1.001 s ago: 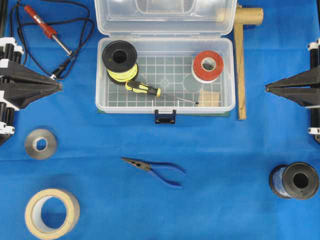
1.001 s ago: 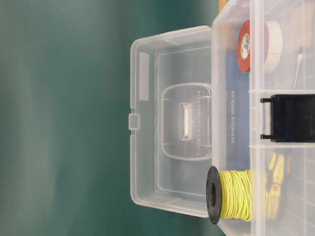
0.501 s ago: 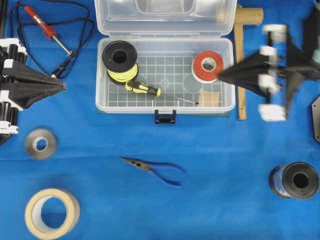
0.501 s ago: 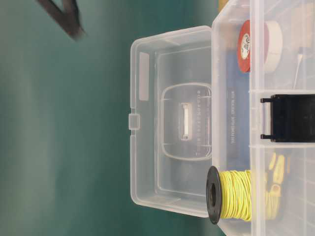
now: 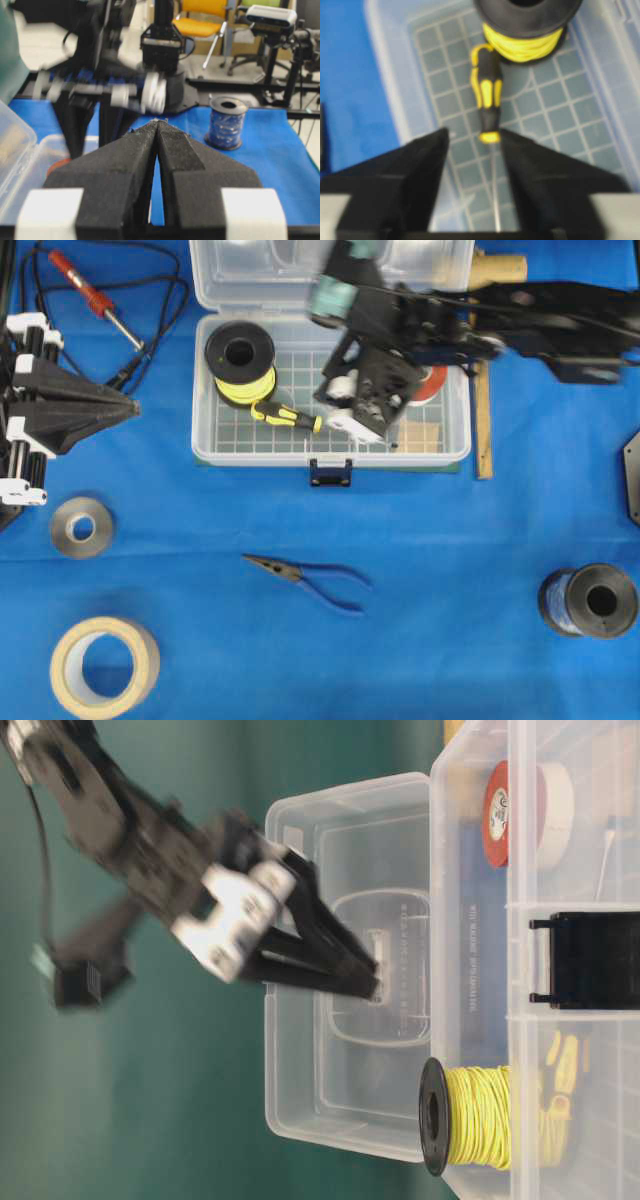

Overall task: Pick the screwdriver from the toolbox among several items.
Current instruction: 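Move the right gripper over the yellow-black screwdriver in the toolbox, then lower the right gripper and close it on the screwdriver handle, then lift the screwdriver and carry it out of the toolbox toward the front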

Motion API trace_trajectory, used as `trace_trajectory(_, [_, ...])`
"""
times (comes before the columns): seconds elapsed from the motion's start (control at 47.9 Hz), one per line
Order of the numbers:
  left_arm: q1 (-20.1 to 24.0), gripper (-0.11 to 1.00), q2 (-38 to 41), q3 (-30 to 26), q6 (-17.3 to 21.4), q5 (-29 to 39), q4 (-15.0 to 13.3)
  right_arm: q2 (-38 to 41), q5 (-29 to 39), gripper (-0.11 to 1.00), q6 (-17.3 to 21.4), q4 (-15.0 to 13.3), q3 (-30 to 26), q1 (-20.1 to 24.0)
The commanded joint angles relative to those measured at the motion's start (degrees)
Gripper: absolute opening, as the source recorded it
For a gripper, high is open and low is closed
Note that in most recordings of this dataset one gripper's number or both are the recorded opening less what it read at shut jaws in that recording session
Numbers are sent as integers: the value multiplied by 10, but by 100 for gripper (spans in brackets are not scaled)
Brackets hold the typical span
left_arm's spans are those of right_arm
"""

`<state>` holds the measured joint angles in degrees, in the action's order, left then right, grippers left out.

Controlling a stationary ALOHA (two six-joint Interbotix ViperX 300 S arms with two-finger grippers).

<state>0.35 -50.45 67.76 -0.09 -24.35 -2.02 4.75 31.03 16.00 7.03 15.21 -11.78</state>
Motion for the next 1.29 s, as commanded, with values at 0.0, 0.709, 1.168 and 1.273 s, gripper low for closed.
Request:
trace_trajectory(0.0, [1,0,4,-9,0,-13,-1,33,4,62,4,-1,-41,-4])
trace_trajectory(0.709, [18,0,10,-7,-1,-20,-1,225,25,72,41,-2,-146,-4])
trace_trajectory(1.168, [22,0,7,-6,-3,-18,-1,151,36,36,48,-13,-139,-4])
trace_trajectory(1.273, [24,0,6,-6,-3,-18,-1,104,63,36,51,-21,-139,-4])
